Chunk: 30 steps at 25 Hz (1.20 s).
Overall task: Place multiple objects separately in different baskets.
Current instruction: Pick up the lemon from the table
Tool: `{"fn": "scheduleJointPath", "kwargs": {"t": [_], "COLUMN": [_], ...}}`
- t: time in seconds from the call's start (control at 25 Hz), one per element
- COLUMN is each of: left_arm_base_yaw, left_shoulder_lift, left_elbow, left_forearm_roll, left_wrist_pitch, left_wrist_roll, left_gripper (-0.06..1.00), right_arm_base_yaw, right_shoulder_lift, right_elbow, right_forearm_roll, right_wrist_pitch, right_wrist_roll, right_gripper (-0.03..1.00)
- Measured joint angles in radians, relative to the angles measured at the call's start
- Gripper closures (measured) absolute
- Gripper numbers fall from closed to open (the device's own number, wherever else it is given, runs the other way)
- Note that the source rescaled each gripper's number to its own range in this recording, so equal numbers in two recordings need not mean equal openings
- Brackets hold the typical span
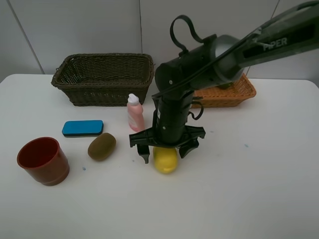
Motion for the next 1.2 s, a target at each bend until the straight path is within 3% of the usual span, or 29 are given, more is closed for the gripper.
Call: {"fn": "scheduleJointPath", "kwargs": {"t": [1.0, 1.12, 1.2], "left_arm_base_yaw": [0.0, 0.0, 0.0], "left_shoulder_lift": [0.0, 0.0, 0.0], "left_elbow": [0.0, 0.0, 0.0], "left_forearm_roll": [0.0, 0.0, 0.0], "left_wrist_pitch": [0.0, 0.0, 0.0], "left_wrist_roll": [0.0, 0.0, 0.0], "left_gripper": [-0.05, -0.05, -0.05], "right_arm_base_yaw": [0.0, 0.0, 0.0], "right_shoulder_lift": [0.016, 0.016, 0.016], "right_elbow": [0.0, 0.0, 0.0], "right_forearm_roll": [0.004, 0.004, 0.005], "right_wrist_pitch": [0.0, -0.005, -0.014], "right_wrist_roll": [0.0, 0.0, 0.0], "right_gripper": [0.09, 0.21, 0.43]}}
